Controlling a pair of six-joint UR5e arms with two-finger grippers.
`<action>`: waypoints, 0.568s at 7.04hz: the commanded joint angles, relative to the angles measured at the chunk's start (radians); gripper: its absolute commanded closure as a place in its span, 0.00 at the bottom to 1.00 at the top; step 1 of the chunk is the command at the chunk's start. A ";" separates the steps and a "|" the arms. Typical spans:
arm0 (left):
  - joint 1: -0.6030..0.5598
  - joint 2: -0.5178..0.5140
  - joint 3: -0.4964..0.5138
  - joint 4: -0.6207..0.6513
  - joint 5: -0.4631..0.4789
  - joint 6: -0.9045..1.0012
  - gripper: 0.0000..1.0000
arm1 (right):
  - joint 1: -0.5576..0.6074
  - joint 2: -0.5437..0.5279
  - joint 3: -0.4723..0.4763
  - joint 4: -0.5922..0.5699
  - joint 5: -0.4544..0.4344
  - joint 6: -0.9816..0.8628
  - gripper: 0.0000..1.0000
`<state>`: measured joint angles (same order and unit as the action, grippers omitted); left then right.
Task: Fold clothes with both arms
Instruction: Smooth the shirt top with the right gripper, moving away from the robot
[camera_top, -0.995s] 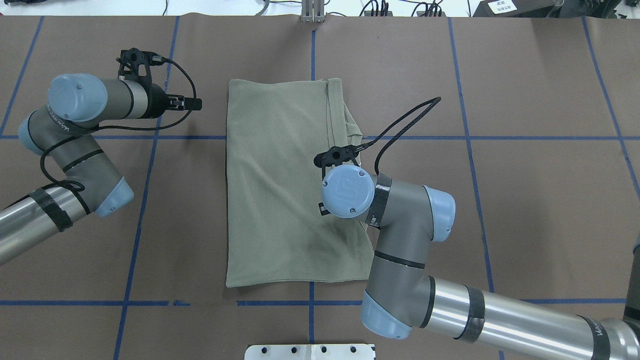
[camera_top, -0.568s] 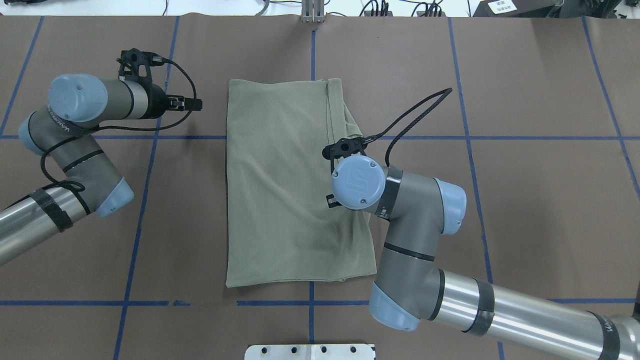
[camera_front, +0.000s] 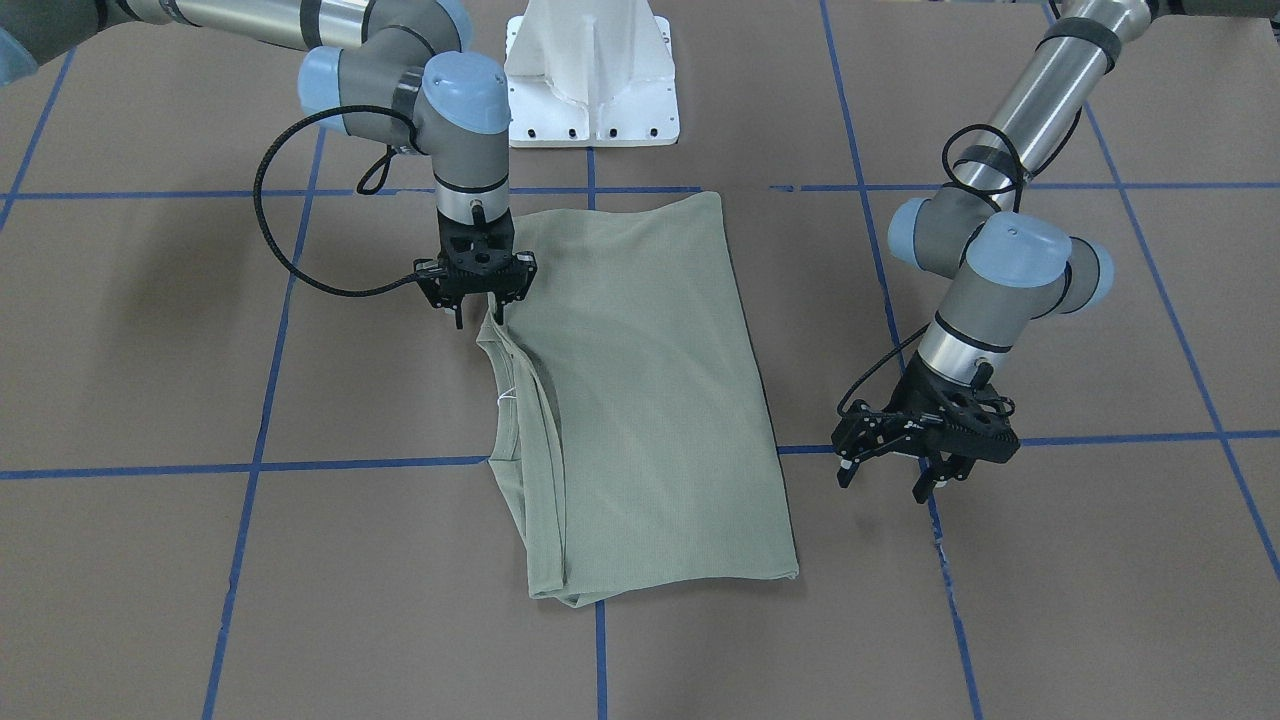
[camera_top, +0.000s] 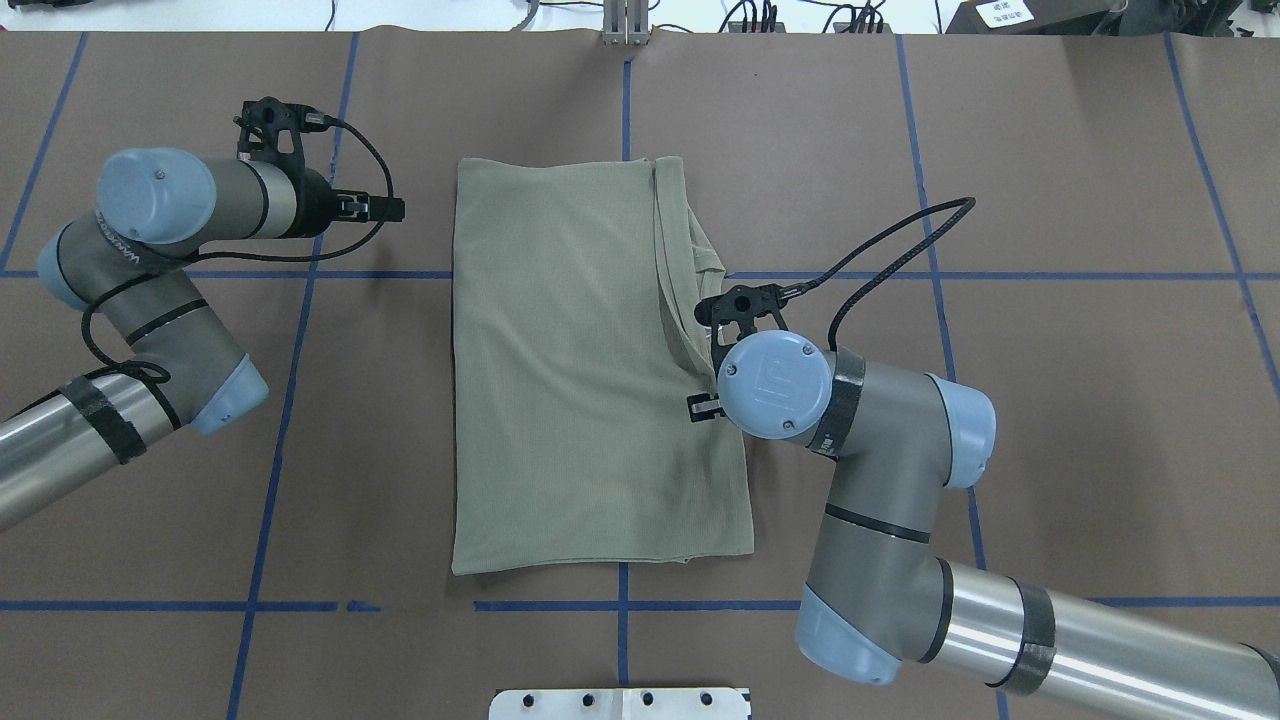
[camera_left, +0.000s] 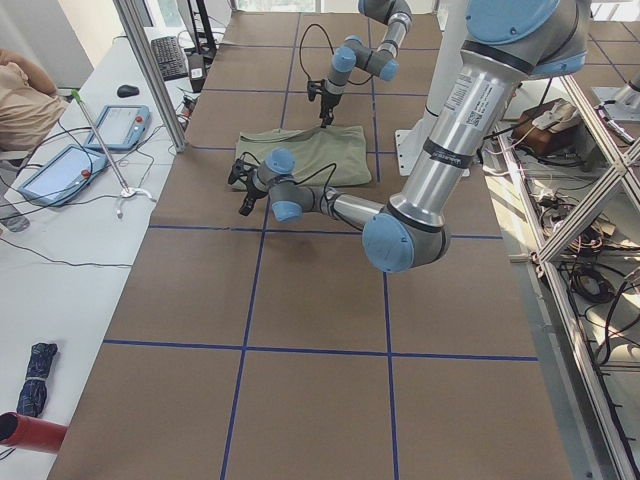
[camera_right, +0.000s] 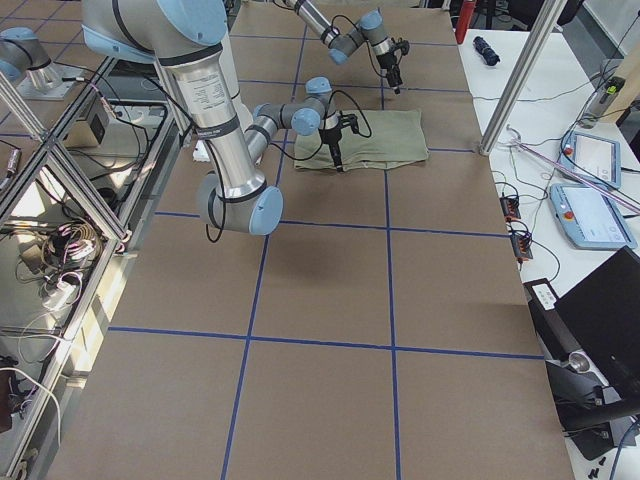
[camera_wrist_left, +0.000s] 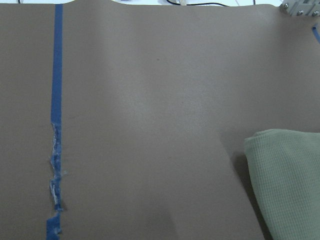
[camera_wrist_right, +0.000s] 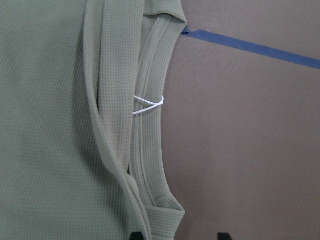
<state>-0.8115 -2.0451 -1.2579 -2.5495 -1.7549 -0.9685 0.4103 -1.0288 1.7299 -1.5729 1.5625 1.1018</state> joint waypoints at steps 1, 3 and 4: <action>0.002 0.000 0.002 0.000 0.000 0.001 0.00 | -0.005 0.012 0.001 0.014 -0.001 0.015 0.00; 0.002 -0.001 0.000 0.000 0.000 -0.001 0.00 | 0.027 0.092 -0.051 0.048 0.001 0.012 0.00; 0.002 -0.001 0.000 0.000 0.000 -0.001 0.00 | 0.038 0.166 -0.144 0.048 0.001 0.010 0.00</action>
<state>-0.8100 -2.0461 -1.2577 -2.5495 -1.7548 -0.9689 0.4324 -0.9417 1.6714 -1.5293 1.5622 1.1138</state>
